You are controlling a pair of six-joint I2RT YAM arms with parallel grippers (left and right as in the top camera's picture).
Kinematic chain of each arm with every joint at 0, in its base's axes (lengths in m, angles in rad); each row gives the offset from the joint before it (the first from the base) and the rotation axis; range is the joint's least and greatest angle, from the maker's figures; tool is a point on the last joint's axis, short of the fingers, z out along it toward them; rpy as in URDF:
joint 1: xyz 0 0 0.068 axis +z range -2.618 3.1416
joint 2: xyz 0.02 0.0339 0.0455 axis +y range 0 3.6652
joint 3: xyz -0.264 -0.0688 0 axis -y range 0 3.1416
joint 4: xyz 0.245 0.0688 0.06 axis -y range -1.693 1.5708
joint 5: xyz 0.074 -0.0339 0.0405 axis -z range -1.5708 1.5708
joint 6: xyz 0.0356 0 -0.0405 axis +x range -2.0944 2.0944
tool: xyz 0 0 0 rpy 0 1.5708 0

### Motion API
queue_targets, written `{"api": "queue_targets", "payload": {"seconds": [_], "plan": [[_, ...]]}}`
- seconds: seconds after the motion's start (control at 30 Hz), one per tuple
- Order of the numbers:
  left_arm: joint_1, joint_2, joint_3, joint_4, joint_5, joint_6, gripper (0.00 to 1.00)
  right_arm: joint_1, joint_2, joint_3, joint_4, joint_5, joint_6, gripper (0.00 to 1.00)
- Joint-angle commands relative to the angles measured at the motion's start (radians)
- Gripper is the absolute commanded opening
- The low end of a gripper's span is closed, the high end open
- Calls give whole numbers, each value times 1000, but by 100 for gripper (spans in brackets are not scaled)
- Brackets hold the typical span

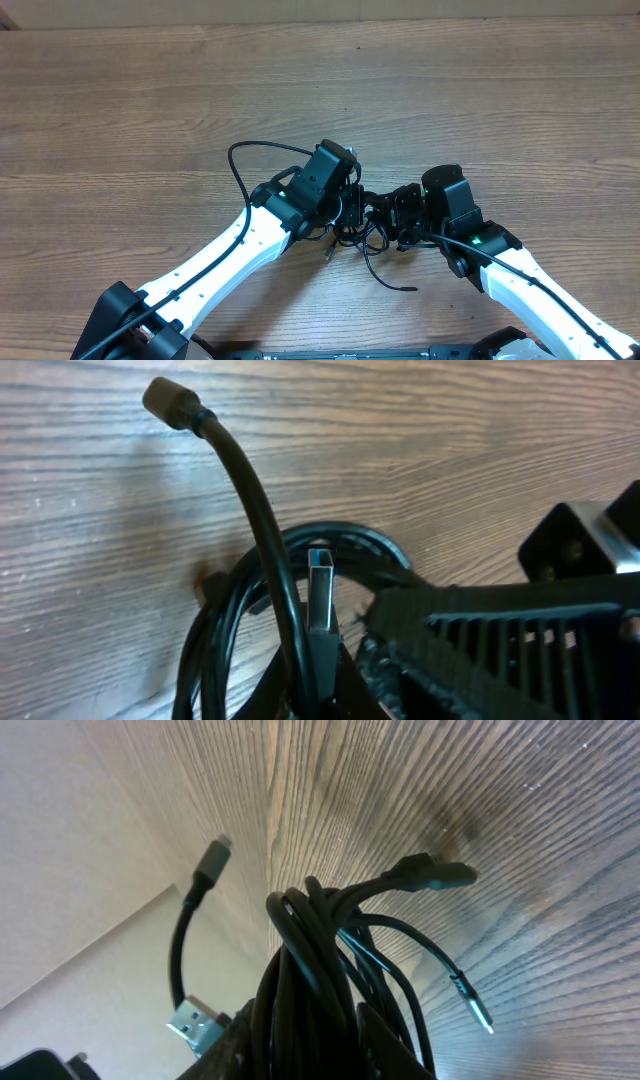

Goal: Untangle cables

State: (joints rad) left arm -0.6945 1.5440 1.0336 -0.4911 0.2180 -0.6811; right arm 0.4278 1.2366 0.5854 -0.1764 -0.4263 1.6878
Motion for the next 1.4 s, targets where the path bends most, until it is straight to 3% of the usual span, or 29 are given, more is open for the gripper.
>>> {"api": "queue_targets", "payload": {"seconds": [0.0, 0.4, 0.47, 0.67, 0.83, 1.0, 1.23, 1.37], "plan": [[-22, -27, 17, -32, 39, -14, 4, 3, 1, 14, 10, 26, 14, 25], [-44, -26, -5, -63, -51, -74, 5, 3, 1, 14, 10, 26, 14, 25], [-31, -26, -5, -63, -76, -74, 9, 3, 1, 14, 10, 26, 14, 25], [75, -26, -4, -63, -92, -74, 63, 3, 1, 14, 10, 26, 14, 30], [208, -26, -3, -77, 48, -75, 99, 3, 1, 14, 11, 26, 14, 31], [307, -26, -3, -153, 200, -127, 100, 3, 1, 14, 10, 26, 14, 32], [328, -26, -3, -277, 217, -164, 100, 3, 1, 14, 10, 26, 3, 36], [328, -26, -3, -280, 187, -164, 100, 3, 1, 14, 2, 26, -179, 38]]}}
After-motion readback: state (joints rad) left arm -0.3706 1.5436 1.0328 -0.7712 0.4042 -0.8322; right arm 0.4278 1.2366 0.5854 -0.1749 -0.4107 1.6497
